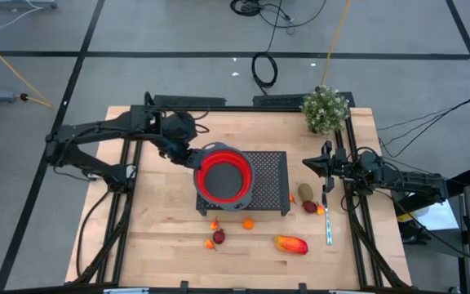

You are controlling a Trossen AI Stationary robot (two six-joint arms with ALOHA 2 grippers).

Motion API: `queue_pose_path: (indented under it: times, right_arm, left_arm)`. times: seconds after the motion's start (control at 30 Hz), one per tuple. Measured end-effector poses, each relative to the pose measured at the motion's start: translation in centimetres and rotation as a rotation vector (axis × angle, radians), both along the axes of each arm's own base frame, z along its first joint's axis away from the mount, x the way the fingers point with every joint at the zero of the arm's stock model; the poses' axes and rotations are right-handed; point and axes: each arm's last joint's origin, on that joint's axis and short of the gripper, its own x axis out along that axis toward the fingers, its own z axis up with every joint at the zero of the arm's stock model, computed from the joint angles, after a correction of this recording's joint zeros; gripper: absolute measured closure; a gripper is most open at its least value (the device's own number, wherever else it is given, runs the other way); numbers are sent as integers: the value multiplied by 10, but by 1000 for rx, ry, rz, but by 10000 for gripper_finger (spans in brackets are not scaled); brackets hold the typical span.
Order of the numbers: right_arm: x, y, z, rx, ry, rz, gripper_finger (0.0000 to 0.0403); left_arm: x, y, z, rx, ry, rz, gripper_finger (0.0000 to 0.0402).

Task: Pick & Place Fruit
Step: Put the red colander on the shelf, then put the mango into the red colander on the shelf

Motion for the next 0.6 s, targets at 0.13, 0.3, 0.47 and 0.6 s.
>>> queue_pose_path:
  times: [0.13,0.3,0.47,0.6]
  right_arm:
    - [0,0,0,0,0,0,403]
    - [0,0,0,0,0,2,403]
    - [0,0,0,0,0,2,403]
    - [0,0,1,-1,-6,2,403]
  left_arm:
    - [-13,-2,11,18,-41,41,260]
    - [-25,-3,20,41,-73,95,270]
    - [-37,-4,28,90,-105,143,281]
    - [-49,-6,31,179,-84,181,297]
